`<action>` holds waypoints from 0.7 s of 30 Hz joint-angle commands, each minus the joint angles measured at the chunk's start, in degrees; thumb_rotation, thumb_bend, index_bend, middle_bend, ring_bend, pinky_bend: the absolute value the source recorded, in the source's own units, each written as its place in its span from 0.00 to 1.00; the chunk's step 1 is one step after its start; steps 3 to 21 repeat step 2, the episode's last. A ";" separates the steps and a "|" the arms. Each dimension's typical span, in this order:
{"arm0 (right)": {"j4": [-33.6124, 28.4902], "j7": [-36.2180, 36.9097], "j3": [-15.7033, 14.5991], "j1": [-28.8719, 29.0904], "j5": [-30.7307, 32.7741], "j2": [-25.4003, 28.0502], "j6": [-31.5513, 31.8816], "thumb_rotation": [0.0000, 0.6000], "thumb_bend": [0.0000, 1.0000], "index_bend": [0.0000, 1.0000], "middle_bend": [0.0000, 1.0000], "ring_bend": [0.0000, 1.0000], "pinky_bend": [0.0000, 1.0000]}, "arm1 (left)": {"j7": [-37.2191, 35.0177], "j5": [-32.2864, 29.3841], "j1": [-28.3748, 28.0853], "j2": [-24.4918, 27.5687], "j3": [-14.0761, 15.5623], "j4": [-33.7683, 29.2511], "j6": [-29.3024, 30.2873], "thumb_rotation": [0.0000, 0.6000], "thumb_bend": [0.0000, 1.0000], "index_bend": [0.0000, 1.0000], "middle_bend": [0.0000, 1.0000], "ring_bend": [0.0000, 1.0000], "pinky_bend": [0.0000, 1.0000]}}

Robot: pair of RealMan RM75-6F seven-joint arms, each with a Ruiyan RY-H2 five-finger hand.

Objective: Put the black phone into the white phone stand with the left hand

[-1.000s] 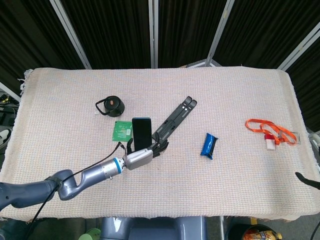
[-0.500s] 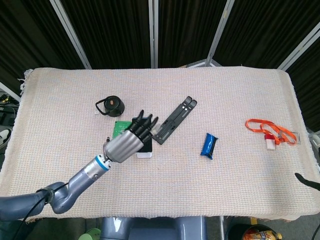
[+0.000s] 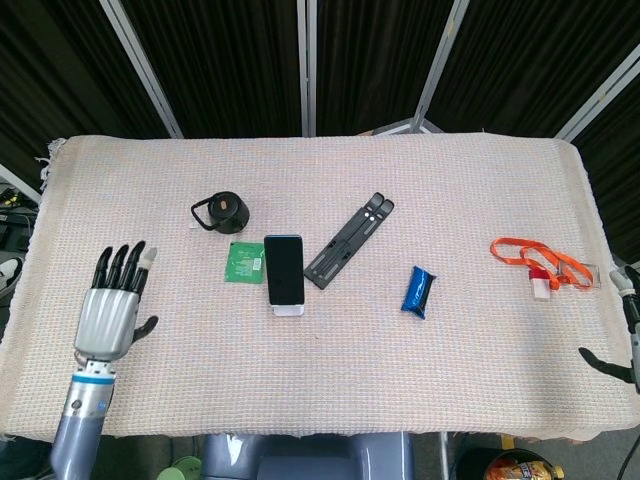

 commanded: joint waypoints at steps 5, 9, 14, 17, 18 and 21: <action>-0.27 -0.02 -0.12 -0.19 -0.38 0.16 0.46 1.00 0.00 0.00 0.00 0.00 0.00 | -4.10 2.96 3.60 2.88 2.86 -1.50 2.70 1.00 0.00 0.00 0.00 0.00 0.00; -0.27 -0.02 -0.12 -0.19 -0.38 0.16 0.46 1.00 0.00 0.00 0.00 0.00 0.00 | -4.10 2.96 3.60 2.88 2.86 -1.50 2.70 1.00 0.00 0.00 0.00 0.00 0.00; -0.27 -0.02 -0.12 -0.19 -0.38 0.16 0.46 1.00 0.00 0.00 0.00 0.00 0.00 | -4.10 2.96 3.60 2.88 2.86 -1.50 2.70 1.00 0.00 0.00 0.00 0.00 0.00; -0.27 -0.02 -0.12 -0.19 -0.38 0.16 0.46 1.00 0.00 0.00 0.00 0.00 0.00 | -4.10 2.96 3.60 2.88 2.86 -1.50 2.70 1.00 0.00 0.00 0.00 0.00 0.00; -0.27 -0.02 -0.12 -0.19 -0.38 0.16 0.46 1.00 0.00 0.00 0.00 0.00 0.00 | -4.10 2.96 3.60 2.88 2.86 -1.50 2.70 1.00 0.00 0.00 0.00 0.00 0.00; -0.27 -0.02 -0.12 -0.19 -0.38 0.16 0.46 1.00 0.00 0.00 0.00 0.00 0.00 | -4.10 2.96 3.60 2.88 2.86 -1.50 2.70 1.00 0.00 0.00 0.00 0.00 0.00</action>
